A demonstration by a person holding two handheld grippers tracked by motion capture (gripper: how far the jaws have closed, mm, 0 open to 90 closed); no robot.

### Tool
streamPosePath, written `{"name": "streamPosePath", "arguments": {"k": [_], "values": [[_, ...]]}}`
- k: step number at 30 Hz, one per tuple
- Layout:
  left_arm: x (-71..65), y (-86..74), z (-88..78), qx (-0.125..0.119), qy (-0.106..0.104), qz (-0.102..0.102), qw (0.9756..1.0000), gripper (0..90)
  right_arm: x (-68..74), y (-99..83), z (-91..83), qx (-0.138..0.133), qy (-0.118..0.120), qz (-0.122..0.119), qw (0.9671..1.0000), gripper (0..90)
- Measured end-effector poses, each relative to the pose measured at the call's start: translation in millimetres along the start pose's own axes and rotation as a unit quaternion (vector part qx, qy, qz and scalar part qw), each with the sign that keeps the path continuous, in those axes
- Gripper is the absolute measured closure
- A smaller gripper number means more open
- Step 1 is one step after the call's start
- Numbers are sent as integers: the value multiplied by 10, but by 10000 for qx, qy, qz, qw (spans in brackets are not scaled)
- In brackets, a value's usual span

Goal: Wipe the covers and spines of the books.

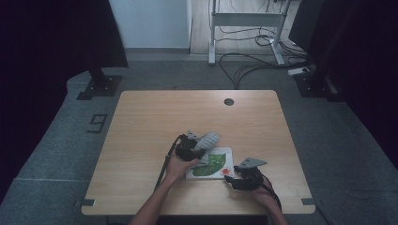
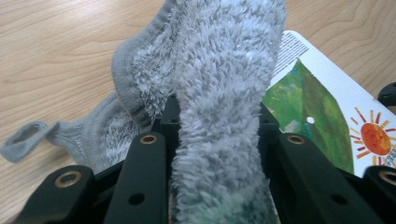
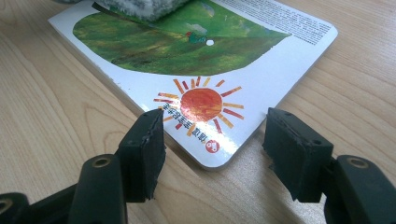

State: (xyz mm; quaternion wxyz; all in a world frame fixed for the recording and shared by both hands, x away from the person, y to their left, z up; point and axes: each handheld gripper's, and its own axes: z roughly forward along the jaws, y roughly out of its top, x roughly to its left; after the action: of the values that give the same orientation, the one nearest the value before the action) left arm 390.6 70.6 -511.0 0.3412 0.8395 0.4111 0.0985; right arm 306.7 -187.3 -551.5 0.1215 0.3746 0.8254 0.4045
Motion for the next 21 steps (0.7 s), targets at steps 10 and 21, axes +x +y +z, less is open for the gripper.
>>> {"name": "streamPosePath", "arguments": {"k": [10, 21], "values": [[-173, 65, -54, -142, 54, 192, 9997, 668, -5, -1, 1, -15, -5, -1, 10000, 376], [-852, 277, 259, 120, -342, 850, 9957, 665, -4, -4, 0, -16, -3, -6, 10000, 373]]}}
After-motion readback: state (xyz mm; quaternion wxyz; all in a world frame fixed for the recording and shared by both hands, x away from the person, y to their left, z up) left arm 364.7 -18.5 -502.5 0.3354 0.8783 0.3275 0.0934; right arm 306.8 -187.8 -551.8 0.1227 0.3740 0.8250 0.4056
